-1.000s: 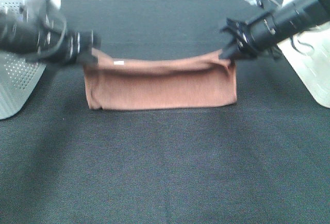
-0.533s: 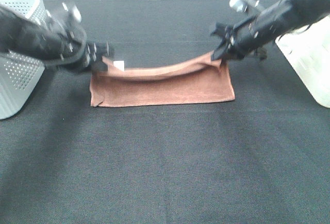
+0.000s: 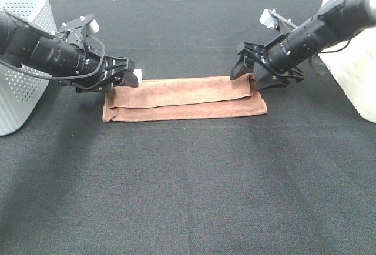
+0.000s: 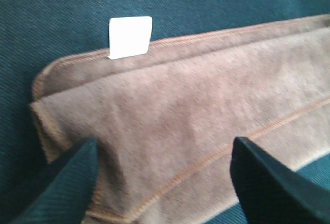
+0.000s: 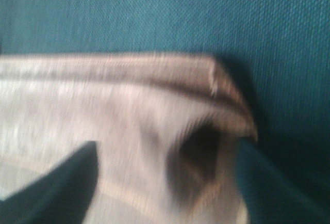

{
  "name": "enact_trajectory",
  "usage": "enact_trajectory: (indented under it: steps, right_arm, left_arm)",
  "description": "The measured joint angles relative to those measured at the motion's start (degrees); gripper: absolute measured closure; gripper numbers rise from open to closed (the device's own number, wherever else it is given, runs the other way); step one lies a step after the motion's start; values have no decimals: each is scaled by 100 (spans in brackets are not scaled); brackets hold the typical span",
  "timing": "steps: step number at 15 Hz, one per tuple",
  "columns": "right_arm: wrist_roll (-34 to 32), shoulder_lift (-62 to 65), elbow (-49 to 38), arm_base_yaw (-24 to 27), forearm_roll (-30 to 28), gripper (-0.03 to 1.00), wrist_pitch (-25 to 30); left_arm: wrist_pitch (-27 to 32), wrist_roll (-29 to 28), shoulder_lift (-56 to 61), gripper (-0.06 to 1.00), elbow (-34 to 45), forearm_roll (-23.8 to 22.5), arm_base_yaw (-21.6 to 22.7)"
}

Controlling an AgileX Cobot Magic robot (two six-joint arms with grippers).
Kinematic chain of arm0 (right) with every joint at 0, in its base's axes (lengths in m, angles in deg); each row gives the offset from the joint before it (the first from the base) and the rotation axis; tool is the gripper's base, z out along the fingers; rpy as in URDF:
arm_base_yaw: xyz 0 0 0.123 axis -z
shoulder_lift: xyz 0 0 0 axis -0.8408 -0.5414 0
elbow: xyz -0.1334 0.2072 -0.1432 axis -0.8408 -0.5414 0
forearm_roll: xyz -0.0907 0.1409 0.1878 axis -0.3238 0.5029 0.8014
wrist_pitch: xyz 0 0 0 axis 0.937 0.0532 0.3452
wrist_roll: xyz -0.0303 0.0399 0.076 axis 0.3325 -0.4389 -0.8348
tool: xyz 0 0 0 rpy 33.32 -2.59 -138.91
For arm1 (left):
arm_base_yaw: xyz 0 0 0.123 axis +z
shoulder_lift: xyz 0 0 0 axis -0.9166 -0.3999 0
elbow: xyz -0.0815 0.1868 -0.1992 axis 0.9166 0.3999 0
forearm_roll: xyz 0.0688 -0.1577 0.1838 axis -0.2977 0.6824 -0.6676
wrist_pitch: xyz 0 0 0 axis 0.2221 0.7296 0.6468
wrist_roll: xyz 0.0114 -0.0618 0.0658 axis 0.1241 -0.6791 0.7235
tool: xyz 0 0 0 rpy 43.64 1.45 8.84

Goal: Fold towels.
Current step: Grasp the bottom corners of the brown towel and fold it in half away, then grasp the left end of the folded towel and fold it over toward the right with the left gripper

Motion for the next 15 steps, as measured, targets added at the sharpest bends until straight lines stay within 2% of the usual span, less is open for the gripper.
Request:
enact_trajectory:
  steps: [2, 4, 5, 6, 8, 9, 12, 15]
  right_arm:
    - [-584, 252, 0, 0, -642, 22, 527]
    - [-1031, 361, 11, 0, -1129, 21, 1077]
    - [-1031, 361, 11, 0, -1129, 21, 1077]
    - [-1169, 361, 11, 0, -1318, 21, 1387]
    - [-1232, 361, 11, 0, -1341, 21, 1541]
    - [-1261, 361, 11, 0, -1341, 21, 1576]
    - [-1266, 361, 11, 0, -1341, 21, 1581]
    - [-1272, 361, 11, 0, -1341, 21, 1581]
  left_arm:
    - [34, -361, 86, 24, 0, -390, 0]
    - [109, -1421, 201, 23, -23, -1306, 0]
    - [109, -1421, 201, 23, -23, -1306, 0]
    - [206, -2510, 246, 23, -34, -2246, 0]
    - [281, -3873, 241, 23, -34, -3317, 0]
    - [286, -4274, 206, 23, -34, -3610, 0]
    - [304, -4578, -29, 23, -183, -3827, 0]
    - [728, -4584, -481, 23, -733, -3810, 0]
